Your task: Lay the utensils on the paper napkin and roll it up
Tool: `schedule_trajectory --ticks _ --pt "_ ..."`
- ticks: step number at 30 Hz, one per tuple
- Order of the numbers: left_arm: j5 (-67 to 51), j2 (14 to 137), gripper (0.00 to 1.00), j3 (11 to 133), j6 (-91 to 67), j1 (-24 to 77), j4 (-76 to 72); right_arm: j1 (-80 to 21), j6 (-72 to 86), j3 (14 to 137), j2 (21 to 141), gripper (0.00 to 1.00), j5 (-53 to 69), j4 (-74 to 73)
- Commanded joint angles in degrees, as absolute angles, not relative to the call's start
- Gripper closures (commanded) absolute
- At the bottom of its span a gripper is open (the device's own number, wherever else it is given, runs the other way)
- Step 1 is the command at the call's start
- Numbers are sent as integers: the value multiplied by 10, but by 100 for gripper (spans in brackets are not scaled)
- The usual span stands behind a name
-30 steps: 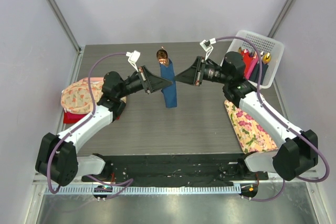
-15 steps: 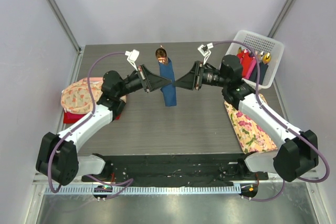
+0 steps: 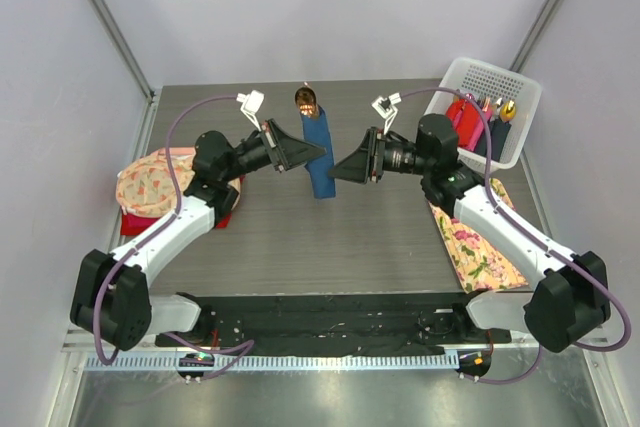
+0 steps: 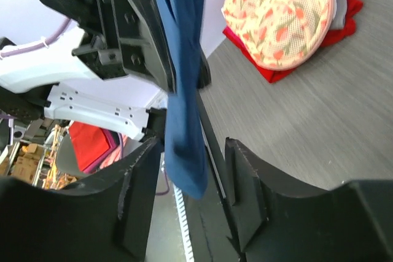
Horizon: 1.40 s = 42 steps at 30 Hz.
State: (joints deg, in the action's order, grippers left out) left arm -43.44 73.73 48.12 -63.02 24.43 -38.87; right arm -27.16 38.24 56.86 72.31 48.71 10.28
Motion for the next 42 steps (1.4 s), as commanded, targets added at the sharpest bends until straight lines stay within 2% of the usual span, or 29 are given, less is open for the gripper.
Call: schedule_trajectory --ticks 1,2,6,7,9,11,12,14,21,29,36,42 --pt "-425 734 100 518 -636 237 -439 -286 373 548 697 46 488 97" --pt "-424 736 100 520 -635 237 -438 -292 373 546 697 51 488 98" --pt "-422 739 100 523 -637 237 -436 -298 371 539 699 95 491 112" --pt "-422 738 100 523 -636 237 -435 -298 370 539 700 99 492 112" --pt "-423 740 100 524 -637 237 -435 -298 361 541 699 99 493 106" --pt "-423 741 100 525 -637 237 -433 -297 351 548 700 78 497 78" --pt "-424 742 100 525 -637 237 -433 -298 339 549 700 62 500 70" --pt "-427 742 100 526 -638 237 -434 -298 326 550 694 38 491 48" --pt "-433 743 100 514 -641 237 -435 -258 364 607 716 44 507 83" --pt "-453 743 100 506 -642 242 -445 -244 451 654 746 39 501 144" --pt "-461 741 100 498 -641 250 -447 -248 477 675 777 40 502 160" --pt "-461 745 100 496 -642 258 -453 -260 494 671 785 52 506 178"
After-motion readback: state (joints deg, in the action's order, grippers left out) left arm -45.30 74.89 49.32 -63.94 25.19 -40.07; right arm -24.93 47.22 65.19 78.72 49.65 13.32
